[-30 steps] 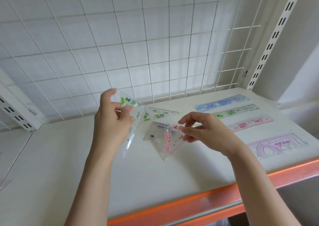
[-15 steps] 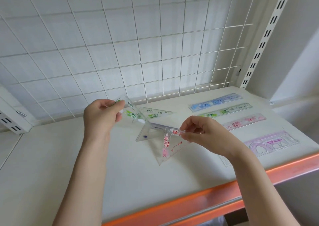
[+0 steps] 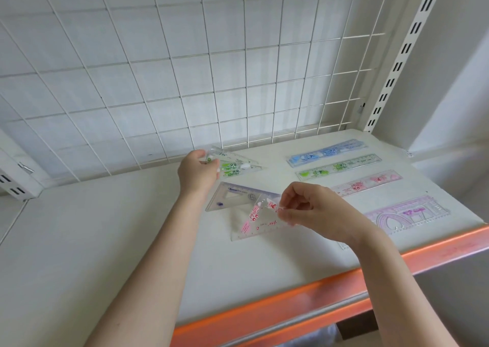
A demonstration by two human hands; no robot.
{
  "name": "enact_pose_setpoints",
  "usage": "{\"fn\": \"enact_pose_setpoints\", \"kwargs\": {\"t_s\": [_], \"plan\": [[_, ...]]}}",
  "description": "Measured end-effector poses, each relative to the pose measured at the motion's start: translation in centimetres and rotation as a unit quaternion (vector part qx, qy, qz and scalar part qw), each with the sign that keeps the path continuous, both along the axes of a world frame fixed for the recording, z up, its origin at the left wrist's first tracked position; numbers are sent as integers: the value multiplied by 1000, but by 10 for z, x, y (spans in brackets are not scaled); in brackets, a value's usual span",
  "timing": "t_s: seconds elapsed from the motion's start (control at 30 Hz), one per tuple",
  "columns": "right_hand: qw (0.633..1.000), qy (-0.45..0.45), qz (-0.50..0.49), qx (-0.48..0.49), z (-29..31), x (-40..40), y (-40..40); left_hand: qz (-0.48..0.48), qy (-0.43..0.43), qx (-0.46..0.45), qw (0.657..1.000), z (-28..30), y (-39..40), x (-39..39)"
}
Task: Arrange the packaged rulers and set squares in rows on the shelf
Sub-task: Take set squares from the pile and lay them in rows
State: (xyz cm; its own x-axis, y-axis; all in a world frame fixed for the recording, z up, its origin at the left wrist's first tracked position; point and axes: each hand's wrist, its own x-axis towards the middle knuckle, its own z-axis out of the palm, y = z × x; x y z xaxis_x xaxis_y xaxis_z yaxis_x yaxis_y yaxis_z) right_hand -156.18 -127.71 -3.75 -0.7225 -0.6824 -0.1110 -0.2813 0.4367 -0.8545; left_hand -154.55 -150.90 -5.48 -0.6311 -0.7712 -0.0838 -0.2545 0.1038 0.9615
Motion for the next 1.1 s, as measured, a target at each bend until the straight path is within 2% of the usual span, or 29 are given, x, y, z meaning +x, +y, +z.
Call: {"fn": "enact_pose_setpoints", "kwargs": {"t_s": [0.07,0.13,0.27,0.37,0.67,0.87,1.1], "plan": [[1000,4,-4,3,-1,0,1,5,-79,-125,989,-4,-4,2],[1000,12,-5,8,-2,1,1,17,-135,-211,968,-5,-6,4],[999,29,-2,29,-2,4,-2,2,-230,-309,923,-9,-7,5],[997,53,5,47,-3,7,-5,-35,-256,-344,903,-9,-8,6],[991,72,36,102,-5,22,-23,-161,-199,-317,913,-9,-22,10],[984,114,38,131,-5,34,-30,-167,-168,-310,921,-4,-24,16],[988,116,54,87,5,57,-58,-139,-127,-298,936,9,-43,61]]}}
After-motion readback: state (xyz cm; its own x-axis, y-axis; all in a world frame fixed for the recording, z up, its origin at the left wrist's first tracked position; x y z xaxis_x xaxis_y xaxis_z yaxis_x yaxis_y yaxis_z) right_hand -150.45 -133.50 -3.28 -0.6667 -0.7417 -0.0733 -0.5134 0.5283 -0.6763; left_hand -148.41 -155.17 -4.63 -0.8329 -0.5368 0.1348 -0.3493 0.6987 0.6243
